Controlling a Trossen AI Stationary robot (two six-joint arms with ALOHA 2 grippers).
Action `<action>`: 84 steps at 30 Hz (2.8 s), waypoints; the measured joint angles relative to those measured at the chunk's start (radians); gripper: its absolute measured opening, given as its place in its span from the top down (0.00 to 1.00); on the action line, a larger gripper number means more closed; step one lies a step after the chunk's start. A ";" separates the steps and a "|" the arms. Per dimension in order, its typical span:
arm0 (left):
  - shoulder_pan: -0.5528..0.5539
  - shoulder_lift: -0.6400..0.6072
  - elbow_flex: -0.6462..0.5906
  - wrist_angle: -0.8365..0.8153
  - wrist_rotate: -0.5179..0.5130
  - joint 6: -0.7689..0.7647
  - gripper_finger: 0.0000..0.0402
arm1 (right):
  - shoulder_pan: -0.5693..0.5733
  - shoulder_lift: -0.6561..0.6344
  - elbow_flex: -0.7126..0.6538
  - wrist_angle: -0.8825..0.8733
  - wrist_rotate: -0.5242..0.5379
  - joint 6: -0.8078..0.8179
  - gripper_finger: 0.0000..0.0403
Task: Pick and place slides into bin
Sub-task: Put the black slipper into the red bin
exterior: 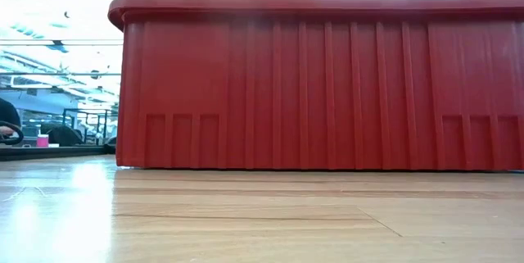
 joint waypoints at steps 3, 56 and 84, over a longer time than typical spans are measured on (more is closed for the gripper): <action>-0.075 -0.076 -0.159 0.051 0.021 -0.101 1.00 | 0.000 0.000 0.000 -0.009 0.000 0.004 1.00; -0.879 -0.340 -1.146 1.254 -0.116 -1.427 0.23 | 0.000 0.000 0.000 -0.054 0.000 0.043 1.00; -0.909 -0.119 -1.145 1.633 -0.012 -1.350 0.96 | 0.000 0.000 -0.001 -0.054 0.000 0.031 1.00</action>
